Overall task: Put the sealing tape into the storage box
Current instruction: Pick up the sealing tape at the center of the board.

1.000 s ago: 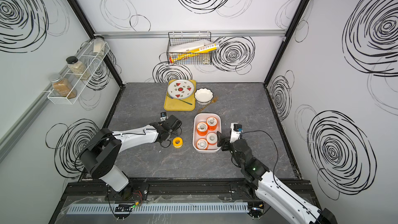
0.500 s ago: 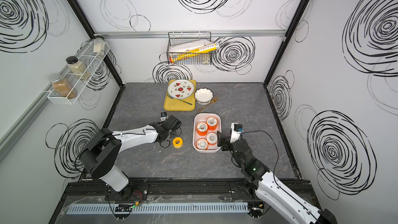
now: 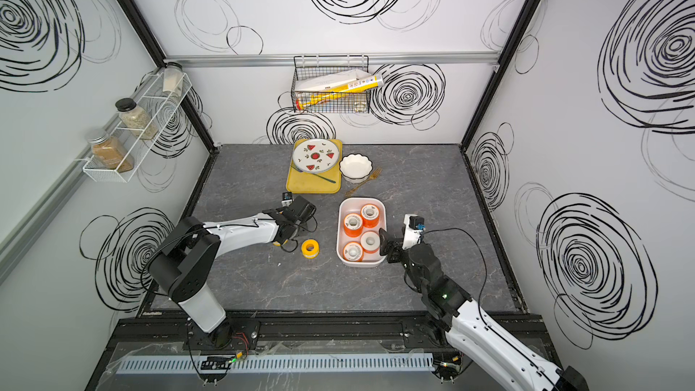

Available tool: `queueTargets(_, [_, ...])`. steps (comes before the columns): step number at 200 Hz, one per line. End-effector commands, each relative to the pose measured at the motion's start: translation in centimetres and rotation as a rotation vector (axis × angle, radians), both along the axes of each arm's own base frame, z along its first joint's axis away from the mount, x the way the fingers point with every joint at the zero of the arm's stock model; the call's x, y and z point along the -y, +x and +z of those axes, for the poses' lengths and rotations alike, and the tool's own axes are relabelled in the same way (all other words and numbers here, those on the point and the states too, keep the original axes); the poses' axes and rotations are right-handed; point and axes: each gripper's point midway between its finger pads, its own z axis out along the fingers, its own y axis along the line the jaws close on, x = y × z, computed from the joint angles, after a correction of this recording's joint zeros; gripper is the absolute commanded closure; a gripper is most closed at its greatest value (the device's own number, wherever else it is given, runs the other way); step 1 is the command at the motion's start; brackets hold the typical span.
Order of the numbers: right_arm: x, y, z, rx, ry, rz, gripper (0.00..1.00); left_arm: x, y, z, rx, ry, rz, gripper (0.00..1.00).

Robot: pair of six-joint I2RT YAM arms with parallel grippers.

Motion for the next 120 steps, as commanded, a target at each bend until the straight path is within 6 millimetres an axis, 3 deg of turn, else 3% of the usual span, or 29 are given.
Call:
queueTargets(1, [0.3, 0.1, 0.3, 0.011, 0.010, -0.020, 0.18, 0.6, 0.8, 1.5, 0.032, -0.035, -0.014, 0.65])
queueTargets(77, [0.3, 0.2, 0.3, 0.010, 0.011, -0.020, 0.18, 2.1, -1.0, 6.4, 0.095, -0.145, -0.101, 0.68])
queueTargets(95, [0.3, 0.2, 0.3, 0.009, 0.011, -0.024, 0.18, 3.6, -1.6, 8.1, 0.113, -0.202, -0.164, 0.69])
queueTargets(120, [0.3, 0.2, 0.2, 0.007, 0.010, -0.024, 0.18, 7.6, -3.2, 10.9, 0.151, -0.340, -0.337, 0.70])
